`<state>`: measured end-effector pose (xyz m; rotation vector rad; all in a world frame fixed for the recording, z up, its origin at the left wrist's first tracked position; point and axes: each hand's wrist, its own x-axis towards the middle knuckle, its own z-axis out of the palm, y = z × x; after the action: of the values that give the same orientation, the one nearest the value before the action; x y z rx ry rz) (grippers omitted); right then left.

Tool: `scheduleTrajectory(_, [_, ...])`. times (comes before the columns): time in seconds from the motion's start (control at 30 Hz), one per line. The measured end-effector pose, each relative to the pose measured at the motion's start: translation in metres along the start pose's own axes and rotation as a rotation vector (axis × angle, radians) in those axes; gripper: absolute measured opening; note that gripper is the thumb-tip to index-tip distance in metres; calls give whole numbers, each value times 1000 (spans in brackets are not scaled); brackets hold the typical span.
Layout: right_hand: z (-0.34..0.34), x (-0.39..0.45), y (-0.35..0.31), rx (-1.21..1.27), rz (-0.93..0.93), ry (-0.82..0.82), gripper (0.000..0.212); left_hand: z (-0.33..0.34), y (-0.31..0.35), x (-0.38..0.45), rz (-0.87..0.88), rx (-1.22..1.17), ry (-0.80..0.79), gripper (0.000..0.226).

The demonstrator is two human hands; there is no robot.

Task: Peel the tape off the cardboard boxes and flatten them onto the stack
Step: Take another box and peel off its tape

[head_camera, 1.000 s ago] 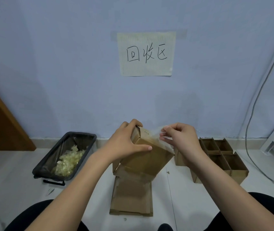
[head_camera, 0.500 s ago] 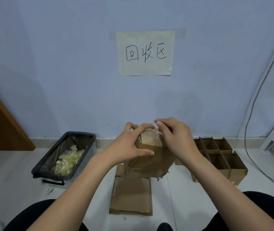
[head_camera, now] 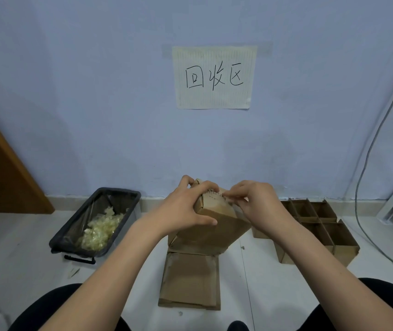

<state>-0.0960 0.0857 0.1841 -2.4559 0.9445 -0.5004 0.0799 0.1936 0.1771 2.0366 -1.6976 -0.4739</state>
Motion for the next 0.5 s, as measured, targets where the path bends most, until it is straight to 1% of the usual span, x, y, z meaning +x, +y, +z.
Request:
scheduleTrajectory(0.03, [-3,0,0,31,21,3,24,0,0,0,5,-3,-3,67])
scheduleTrajectory(0.13, [-6,-4,0,184,59,86,21,0,1,1,14,-4,-3,67])
scheduleTrajectory(0.2, [-3,-4,-1,226,71,94,20,-1,1,2,5,0,11,68])
scheduleTrajectory(0.27, [2,-3,0,208,71,42,21,-1,-1,3,-10,28,21,68])
scheduleTrajectory(0.43, [7,-3,1,45,42,-123,30,-2,-6,2,-29,76,-17,65])
scheduleTrajectory(0.5, [5,-3,2,6,16,-138,28,-2,-6,2,-26,81,-20,66])
